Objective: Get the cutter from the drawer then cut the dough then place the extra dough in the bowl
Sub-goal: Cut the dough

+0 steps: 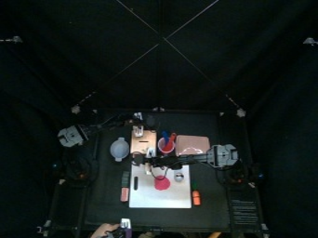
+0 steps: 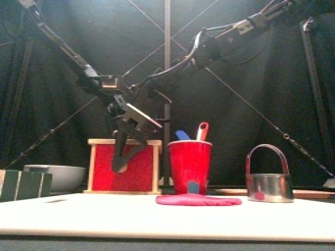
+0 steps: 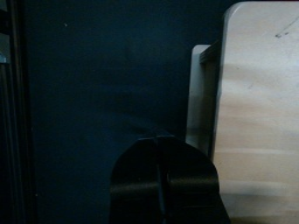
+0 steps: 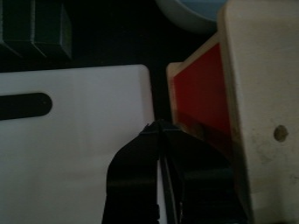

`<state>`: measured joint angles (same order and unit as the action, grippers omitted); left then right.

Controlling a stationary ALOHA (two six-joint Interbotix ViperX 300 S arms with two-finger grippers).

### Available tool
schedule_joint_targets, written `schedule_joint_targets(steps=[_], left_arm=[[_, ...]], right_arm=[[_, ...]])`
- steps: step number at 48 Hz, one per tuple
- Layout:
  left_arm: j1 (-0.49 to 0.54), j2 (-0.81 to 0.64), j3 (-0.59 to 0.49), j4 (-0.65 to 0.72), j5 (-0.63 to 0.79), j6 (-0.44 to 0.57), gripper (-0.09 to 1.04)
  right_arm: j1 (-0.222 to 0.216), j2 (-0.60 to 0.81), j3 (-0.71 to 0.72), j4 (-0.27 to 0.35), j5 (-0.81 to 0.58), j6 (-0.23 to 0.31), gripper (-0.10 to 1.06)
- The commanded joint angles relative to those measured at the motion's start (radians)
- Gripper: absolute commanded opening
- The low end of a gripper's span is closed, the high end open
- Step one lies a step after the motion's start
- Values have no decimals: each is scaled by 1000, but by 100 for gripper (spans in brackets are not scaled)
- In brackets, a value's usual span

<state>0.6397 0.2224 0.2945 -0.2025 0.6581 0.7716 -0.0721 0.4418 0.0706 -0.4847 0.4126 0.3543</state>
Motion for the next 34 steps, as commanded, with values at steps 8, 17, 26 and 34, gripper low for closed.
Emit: schedule_joint_targets(steps=[8,17,26,34], left_arm=[[-11,-12,-23,-2,-2,-3,19],[-9,-28,-31,-3,-8,-5,19],[-5,-58,-44,-3,-29,-11,19],[-3,-98,-48,-5,-61,-12,19]], right_arm=[[-12,-28,-23,-2,5,6,21],[6,-51,-25,29,5,6,21],[52,-103,-15,80,5,9,21],[91,-156,6,87,5,15,21]])
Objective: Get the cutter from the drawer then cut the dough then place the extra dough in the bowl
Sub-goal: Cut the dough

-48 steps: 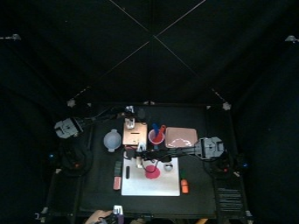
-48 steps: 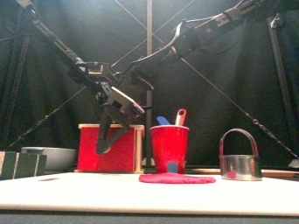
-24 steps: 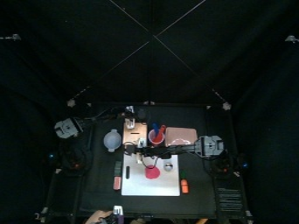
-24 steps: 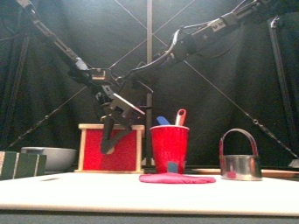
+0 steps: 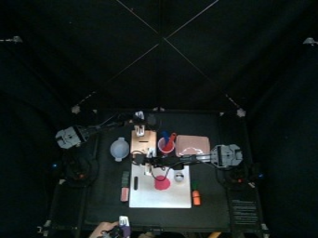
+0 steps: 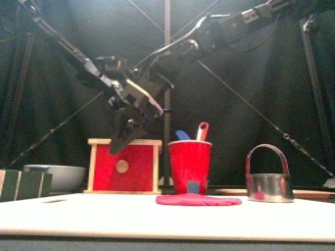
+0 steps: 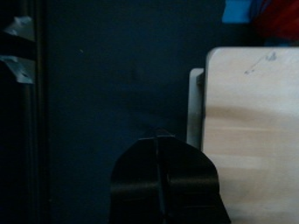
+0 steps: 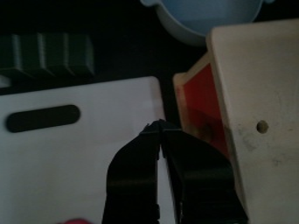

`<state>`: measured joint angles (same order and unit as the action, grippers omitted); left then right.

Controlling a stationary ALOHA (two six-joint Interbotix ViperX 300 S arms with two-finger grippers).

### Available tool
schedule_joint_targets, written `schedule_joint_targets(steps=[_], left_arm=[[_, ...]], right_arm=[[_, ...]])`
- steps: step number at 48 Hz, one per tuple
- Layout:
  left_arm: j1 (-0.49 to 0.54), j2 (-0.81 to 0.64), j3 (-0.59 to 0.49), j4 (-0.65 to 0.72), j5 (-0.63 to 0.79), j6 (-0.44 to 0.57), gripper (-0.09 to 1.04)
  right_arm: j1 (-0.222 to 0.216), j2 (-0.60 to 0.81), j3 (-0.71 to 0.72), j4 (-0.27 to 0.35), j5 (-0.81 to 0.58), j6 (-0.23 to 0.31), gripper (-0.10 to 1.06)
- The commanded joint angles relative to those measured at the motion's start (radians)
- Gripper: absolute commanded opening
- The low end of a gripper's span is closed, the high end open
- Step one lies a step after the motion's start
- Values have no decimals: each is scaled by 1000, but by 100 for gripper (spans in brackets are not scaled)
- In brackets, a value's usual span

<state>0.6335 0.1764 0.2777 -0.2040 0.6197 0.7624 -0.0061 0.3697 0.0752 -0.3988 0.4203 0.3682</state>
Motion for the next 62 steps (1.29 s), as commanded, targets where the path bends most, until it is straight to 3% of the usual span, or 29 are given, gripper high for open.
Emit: schedule_joint_targets(steps=[1,14,26,37,48,56,62], left_arm=[[3,-58,-31,-5,-26,-5,19],[-46,-144,3,-87,-84,8,19],[-210,-201,83,-133,-204,-5,19],[-380,-209,149,-176,-433,-5,19],[-502,-212,210,-293,-650,-6,19],[-603,-216,290,-436,-861,-2,19],[-669,-227,336,-466,-989,-6,19]], right_arm=[[29,-92,6,2,-3,2,21],[64,-255,147,0,6,2,22],[83,-426,348,21,61,3,23],[110,-568,480,64,101,-9,26],[138,-637,531,149,245,-15,48],[152,-640,577,245,255,-15,71],[156,-637,595,285,255,-15,86]])
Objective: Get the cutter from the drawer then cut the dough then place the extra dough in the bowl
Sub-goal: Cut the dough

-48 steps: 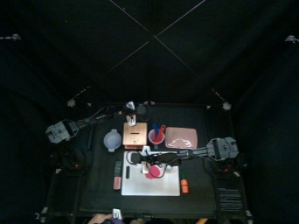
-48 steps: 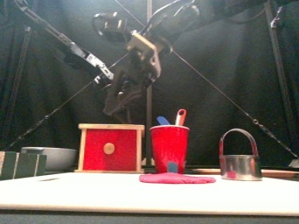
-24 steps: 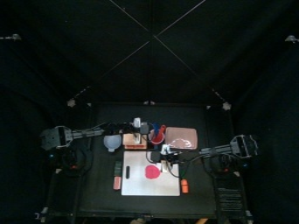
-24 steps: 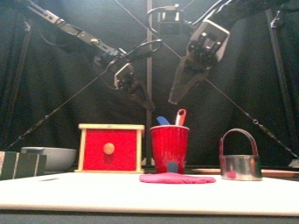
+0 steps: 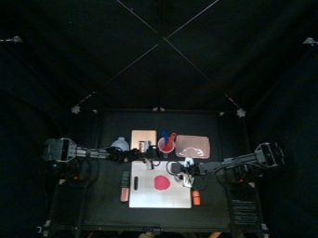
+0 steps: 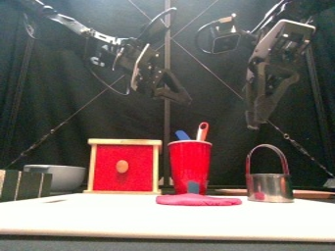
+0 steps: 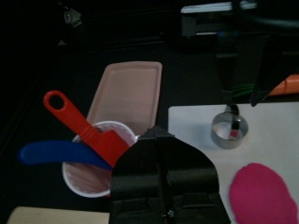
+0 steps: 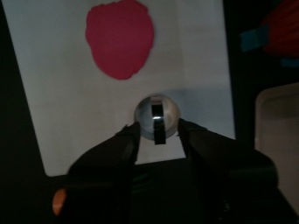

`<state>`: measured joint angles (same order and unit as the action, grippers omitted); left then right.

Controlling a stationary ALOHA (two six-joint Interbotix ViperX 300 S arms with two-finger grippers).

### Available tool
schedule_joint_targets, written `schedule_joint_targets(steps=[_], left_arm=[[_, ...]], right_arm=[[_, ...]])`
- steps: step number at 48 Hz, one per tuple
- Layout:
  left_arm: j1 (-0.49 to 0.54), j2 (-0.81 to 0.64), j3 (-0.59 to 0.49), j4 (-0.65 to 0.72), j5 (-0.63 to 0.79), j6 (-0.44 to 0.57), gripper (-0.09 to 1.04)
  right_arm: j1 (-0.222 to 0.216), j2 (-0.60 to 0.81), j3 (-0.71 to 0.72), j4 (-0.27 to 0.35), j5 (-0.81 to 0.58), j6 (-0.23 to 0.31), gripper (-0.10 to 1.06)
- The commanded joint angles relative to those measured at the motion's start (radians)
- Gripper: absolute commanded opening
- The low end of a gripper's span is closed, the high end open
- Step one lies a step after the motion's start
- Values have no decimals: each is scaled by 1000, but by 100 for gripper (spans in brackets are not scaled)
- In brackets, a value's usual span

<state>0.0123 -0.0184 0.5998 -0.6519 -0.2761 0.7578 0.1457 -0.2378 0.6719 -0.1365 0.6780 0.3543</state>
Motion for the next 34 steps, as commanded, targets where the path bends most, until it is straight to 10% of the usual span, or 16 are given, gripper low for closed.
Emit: schedule_joint_targets(steps=[1,34], left_arm=[[-57,-37,20,-18,-107,-2,19],[-161,-167,235,-80,-314,-106,18]], right_arm=[[3,-29,-2,25,-5,-2,88],[-8,129,-17,-38,-12,-5,91]])
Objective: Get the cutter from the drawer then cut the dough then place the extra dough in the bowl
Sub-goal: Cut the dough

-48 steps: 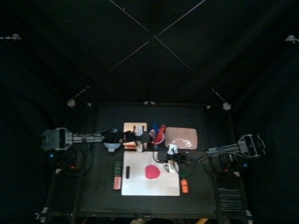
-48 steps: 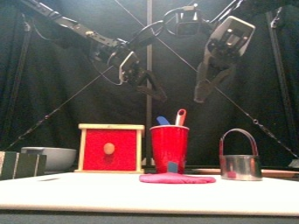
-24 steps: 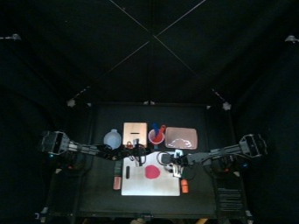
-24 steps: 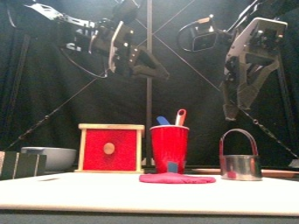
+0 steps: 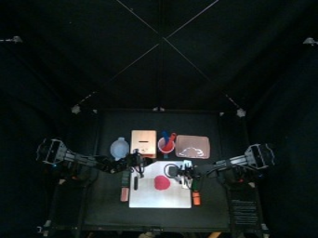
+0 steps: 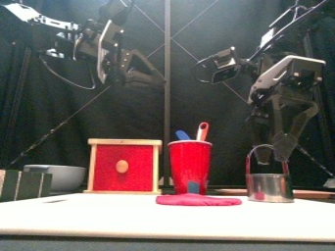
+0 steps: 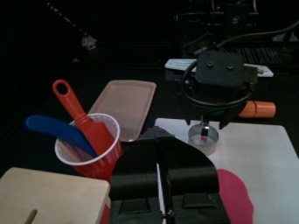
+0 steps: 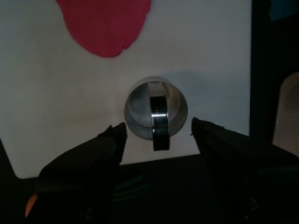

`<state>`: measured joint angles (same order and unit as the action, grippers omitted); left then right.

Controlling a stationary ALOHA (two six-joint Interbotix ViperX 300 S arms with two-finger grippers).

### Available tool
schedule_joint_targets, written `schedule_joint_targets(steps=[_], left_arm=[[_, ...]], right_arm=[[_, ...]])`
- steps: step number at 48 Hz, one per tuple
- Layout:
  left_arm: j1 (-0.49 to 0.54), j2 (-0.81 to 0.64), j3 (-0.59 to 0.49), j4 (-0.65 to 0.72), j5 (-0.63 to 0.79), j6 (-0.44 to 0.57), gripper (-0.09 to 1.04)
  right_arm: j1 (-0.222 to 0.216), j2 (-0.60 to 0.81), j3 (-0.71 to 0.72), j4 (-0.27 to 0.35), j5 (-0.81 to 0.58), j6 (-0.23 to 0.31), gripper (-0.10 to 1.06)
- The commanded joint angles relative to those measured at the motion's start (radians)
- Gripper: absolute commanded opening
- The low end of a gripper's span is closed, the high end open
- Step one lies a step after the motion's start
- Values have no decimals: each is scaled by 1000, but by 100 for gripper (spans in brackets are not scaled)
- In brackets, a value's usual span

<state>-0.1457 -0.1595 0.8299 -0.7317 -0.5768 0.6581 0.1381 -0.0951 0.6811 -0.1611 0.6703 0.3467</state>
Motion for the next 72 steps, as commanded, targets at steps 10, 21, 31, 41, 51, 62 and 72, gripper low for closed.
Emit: schedule_joint_targets(steps=[10,21,31,41,51,62,72], left_arm=[[-3,-31,37,-2,-37,-32,18],[-3,-31,63,-2,-54,-63,18],[-3,-31,71,-2,-57,-72,18],[-5,-31,77,-5,-57,-72,18],[-11,-31,94,-9,-57,-72,18],[-18,-51,124,-18,-57,-71,18],[-20,-81,172,-20,-64,-72,18]], right_arm=[[0,-11,-41,-31,-5,3,91],[5,-2,-48,-21,-2,5,80],[6,5,-52,-20,5,5,58],[8,6,-110,-20,41,11,46],[31,64,-256,-17,92,11,46],[48,189,-417,5,199,3,46],[48,276,-517,6,236,2,46]])
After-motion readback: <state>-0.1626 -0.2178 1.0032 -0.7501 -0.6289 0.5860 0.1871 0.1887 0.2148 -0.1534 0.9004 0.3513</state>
